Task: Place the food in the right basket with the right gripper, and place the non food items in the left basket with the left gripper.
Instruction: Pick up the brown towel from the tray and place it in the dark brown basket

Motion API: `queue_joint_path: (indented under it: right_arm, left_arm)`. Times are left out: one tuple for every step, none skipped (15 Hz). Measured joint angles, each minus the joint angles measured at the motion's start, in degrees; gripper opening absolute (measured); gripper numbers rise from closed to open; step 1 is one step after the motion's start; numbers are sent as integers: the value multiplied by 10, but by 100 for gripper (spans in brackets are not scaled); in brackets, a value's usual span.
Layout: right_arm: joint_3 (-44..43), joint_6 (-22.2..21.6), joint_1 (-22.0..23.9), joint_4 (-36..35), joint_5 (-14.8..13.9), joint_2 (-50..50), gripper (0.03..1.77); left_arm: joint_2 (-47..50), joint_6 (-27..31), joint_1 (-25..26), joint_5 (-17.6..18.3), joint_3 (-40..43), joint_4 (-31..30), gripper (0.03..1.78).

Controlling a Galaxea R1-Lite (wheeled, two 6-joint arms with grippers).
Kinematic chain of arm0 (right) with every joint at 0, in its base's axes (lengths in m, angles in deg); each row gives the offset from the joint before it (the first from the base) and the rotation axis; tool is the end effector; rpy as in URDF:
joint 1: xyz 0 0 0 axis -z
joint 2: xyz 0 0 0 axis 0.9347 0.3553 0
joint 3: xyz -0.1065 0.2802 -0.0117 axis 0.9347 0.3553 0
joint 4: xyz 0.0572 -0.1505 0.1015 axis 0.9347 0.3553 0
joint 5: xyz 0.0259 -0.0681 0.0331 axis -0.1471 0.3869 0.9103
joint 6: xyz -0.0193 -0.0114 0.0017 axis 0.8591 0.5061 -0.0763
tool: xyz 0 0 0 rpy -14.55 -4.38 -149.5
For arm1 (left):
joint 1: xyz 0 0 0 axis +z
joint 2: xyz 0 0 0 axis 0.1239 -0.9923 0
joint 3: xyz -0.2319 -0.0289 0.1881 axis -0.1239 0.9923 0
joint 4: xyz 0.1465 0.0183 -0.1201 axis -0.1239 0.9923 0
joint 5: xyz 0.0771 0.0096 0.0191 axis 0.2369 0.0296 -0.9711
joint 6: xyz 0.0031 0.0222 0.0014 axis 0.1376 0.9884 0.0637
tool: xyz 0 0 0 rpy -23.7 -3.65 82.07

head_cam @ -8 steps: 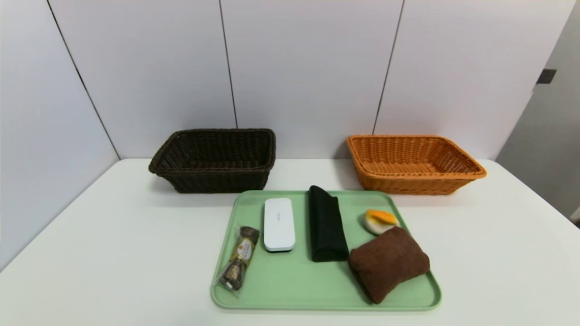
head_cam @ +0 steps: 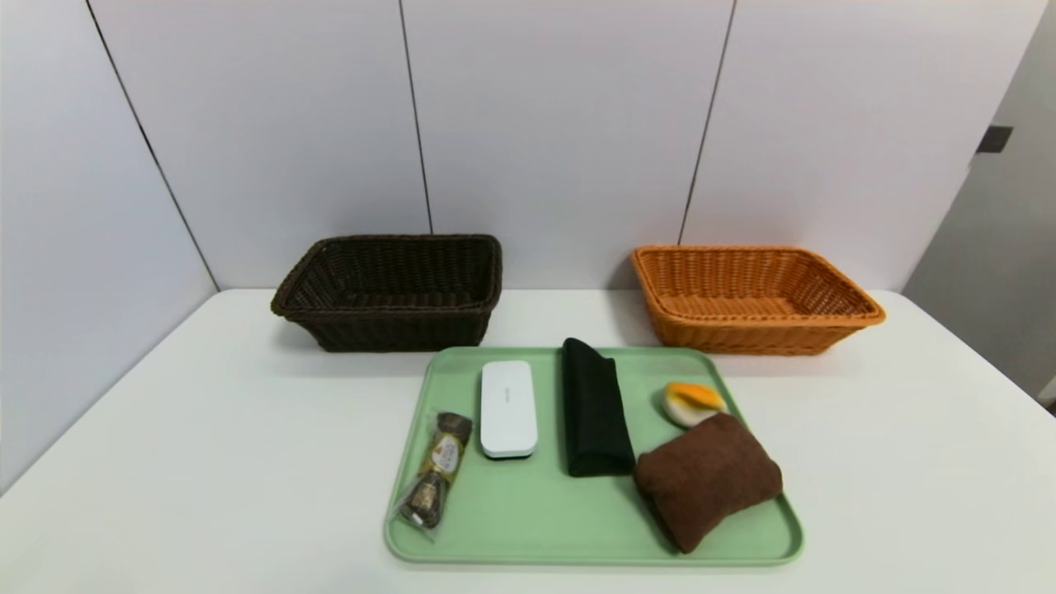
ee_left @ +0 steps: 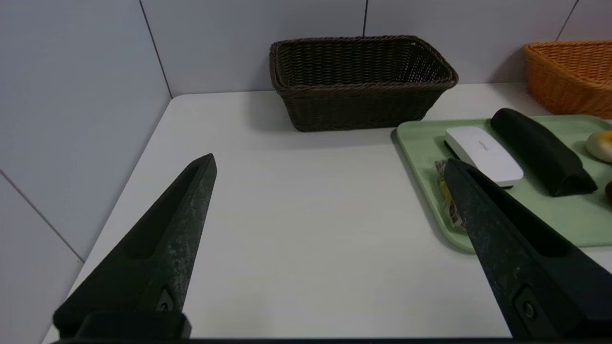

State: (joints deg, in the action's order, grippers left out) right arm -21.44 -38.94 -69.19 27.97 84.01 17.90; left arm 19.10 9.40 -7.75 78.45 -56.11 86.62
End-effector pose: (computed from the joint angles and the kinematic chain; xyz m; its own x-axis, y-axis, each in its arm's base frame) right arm -0.0320 0.0018 0.1922 0.9967 0.0808 0.0005 -0.0808 0.9967 0.0054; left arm -0.0263 -0.0012 0.2176 0.9960 -0.0794 0.0417 0.0801 0.9967 -0.0140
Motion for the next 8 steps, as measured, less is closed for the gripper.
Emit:
queue_joint_path:
  right_arm:
    - [-62,-15,0,15,3,55,171]
    - [-129,-31,0,26,3,115,171]
    - [-208,-50,0,42,2,182,171]
    - [-285,-70,-2,60,0,244,171]
    - [-364,-93,-5,85,-2,305,171]
    - [-448,-124,-14,120,-5,370,171]
    - [-523,-161,-27,158,-8,428,171]
    - [-594,-205,-46,201,-12,486,171]
  left_arm:
    - [-54,-10,0,2,-53,10,169]
    - [-109,-20,-1,3,-103,21,169]
    - [-163,-31,-1,5,-151,35,169]
    - [-220,-42,-2,8,-200,54,169]
    - [-270,-53,-5,12,-245,76,169]
    - [-316,-66,-13,15,-288,98,169]
    - [-361,-89,-28,17,-328,125,169]
    - [-398,-117,-47,18,-359,148,169]
